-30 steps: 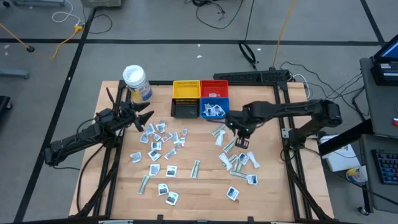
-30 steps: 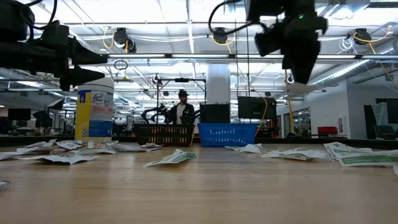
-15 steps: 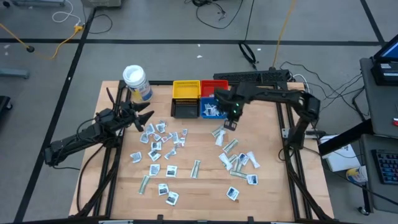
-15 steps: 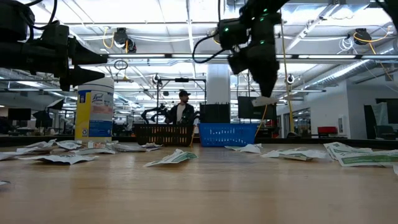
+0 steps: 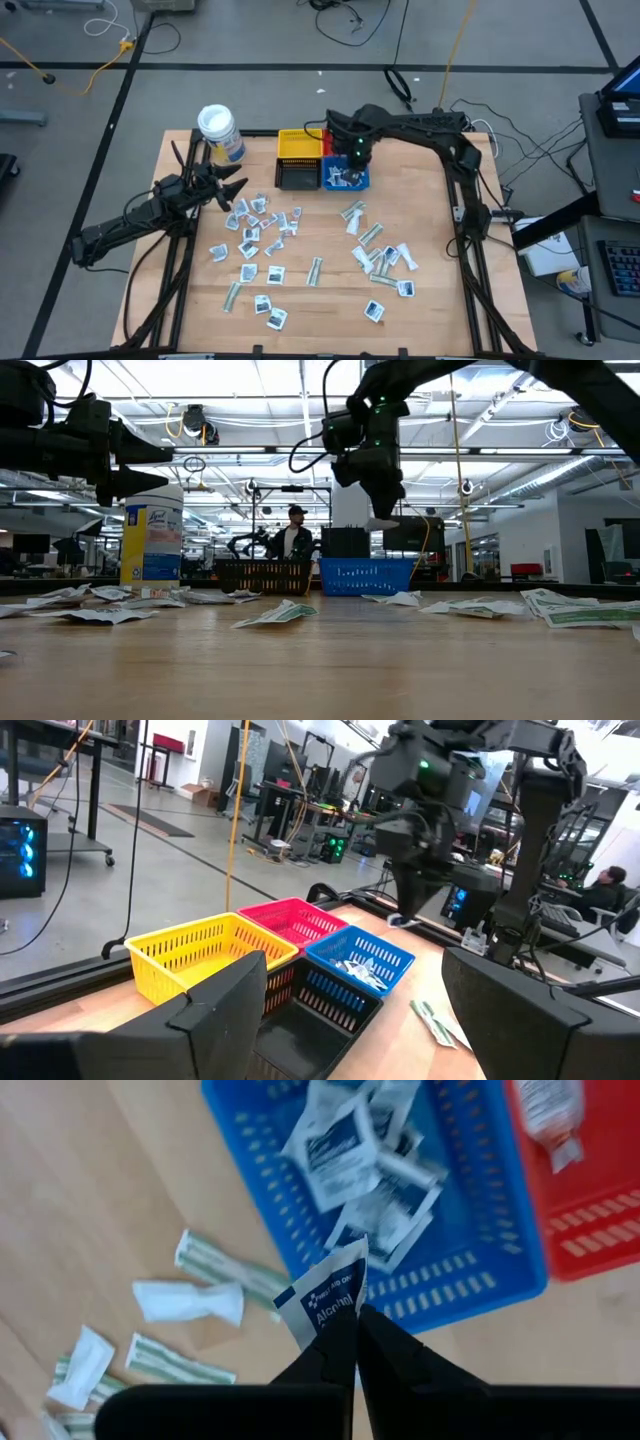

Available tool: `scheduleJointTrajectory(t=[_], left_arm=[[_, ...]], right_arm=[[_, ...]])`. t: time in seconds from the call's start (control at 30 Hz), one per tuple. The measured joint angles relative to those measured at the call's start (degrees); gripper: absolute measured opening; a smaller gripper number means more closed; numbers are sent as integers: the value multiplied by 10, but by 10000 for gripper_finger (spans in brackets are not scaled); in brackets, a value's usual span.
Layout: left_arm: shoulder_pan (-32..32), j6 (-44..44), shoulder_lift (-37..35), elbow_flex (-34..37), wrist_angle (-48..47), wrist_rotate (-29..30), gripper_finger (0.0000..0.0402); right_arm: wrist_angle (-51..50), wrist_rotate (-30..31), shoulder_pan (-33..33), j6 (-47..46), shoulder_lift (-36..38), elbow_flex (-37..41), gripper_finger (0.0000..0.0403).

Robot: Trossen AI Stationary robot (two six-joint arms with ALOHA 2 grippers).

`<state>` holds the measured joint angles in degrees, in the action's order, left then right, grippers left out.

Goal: Pick & Place First Aid Supplies
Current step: Put the blue alcohol pad into the blue basket

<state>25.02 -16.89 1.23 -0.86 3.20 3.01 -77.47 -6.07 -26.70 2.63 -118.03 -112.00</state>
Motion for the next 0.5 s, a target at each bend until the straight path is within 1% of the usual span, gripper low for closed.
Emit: scheduleJointTrajectory(t=[0.13,0.33,0.43,0.5], left_arm=[[0,0,0,0,0,0,306],[0,0,0,0,0,0,306],[0,0,0,0,0,0,306],[0,0,0,0,0,0,306]], right_arm=[[19,2,-4,-3,-20,-5,0],[97,3,2,-2,-42,33,0],[117,2,6,-2,-43,49,1],[129,3,10,-2,-42,55,9]])
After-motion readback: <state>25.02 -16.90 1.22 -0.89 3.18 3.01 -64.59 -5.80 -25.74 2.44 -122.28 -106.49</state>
